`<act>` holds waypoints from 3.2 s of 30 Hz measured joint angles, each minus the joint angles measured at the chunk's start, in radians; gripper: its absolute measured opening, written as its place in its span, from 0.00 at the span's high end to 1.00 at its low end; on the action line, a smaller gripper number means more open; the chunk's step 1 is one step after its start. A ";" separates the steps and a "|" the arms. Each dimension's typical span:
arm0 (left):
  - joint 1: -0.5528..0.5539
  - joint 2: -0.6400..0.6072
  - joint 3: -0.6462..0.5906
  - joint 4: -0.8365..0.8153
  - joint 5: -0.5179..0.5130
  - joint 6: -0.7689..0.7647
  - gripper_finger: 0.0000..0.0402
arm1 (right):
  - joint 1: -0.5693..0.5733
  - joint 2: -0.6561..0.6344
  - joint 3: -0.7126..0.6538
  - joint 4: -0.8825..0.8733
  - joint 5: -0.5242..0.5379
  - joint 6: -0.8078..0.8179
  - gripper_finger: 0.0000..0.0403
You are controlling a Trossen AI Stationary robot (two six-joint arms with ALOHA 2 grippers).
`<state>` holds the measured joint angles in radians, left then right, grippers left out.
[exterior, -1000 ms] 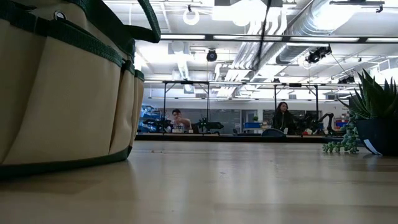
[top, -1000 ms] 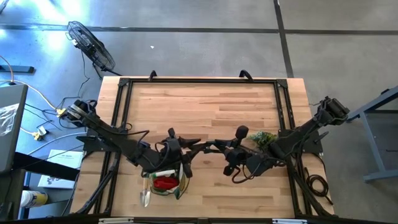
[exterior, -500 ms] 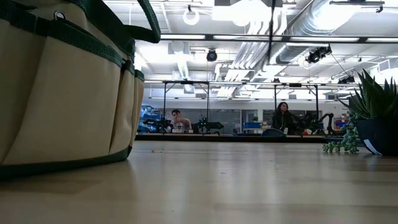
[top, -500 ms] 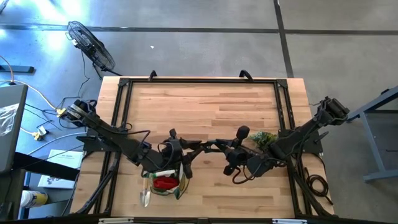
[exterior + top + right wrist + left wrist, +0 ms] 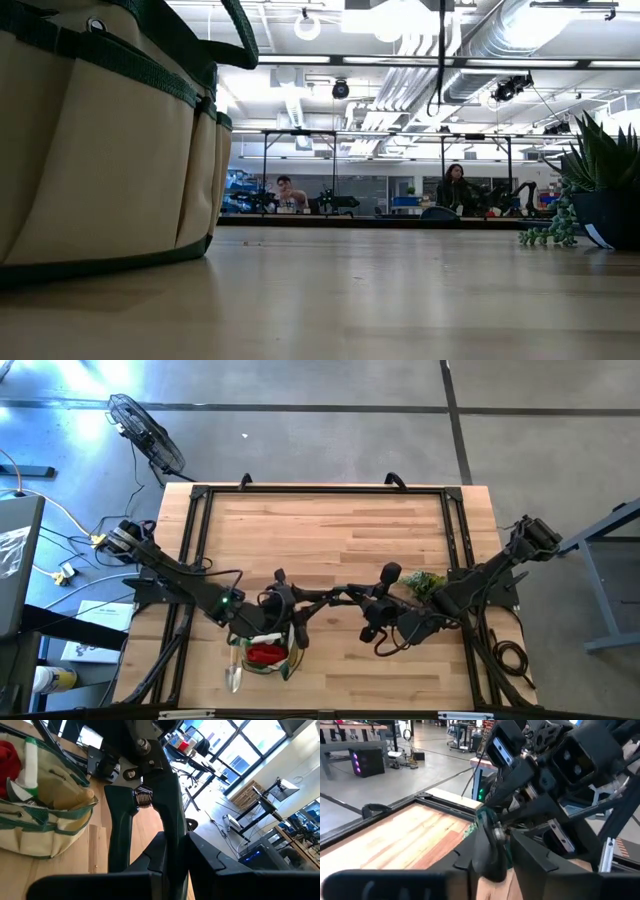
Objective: Pick & Place Garden tools in Gardening bag
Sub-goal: Put the green shears into the brown gardening bag
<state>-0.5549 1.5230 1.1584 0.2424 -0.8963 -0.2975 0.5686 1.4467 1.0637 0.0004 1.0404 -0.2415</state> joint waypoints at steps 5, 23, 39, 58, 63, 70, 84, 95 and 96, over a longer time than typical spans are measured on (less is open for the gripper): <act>-0.001 0.000 0.000 -0.014 0.002 -0.010 0.89 | 0.000 -0.002 0.000 -0.001 0.000 0.001 0.91; -0.002 0.003 0.000 -0.042 0.005 0.008 0.90 | -0.003 -0.003 0.000 -0.011 -0.045 0.018 0.65; -0.058 -0.030 0.012 -0.098 -0.058 -0.024 0.90 | 0.100 -0.003 0.000 0.060 0.161 -0.081 0.31; -0.350 -0.031 0.307 -0.926 -0.236 -0.822 0.91 | 0.137 -0.002 0.000 -0.280 0.250 0.270 0.31; -0.395 -0.034 0.307 -1.010 -0.240 -0.922 0.91 | 0.138 -0.002 0.000 -0.326 0.137 0.399 0.31; -0.507 -0.050 0.338 -1.303 -0.247 -1.201 0.92 | 0.138 -0.002 0.000 -0.322 0.007 0.458 0.31; -0.492 -0.046 0.339 -1.606 -0.162 -1.436 0.99 | 0.138 -0.002 0.000 -0.210 -0.027 0.446 0.31; -0.492 -0.043 0.337 -1.735 -0.095 -1.525 0.99 | 0.136 -0.002 0.000 -0.190 -0.029 0.425 0.31; -0.492 -0.039 0.337 -1.736 -0.091 -1.527 0.99 | 0.136 -0.002 0.000 -0.190 -0.030 0.425 0.31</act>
<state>-1.0473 1.4841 1.4956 -1.4940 -0.9870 -1.8247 0.7044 1.4452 1.0641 -0.1898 1.0103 0.1833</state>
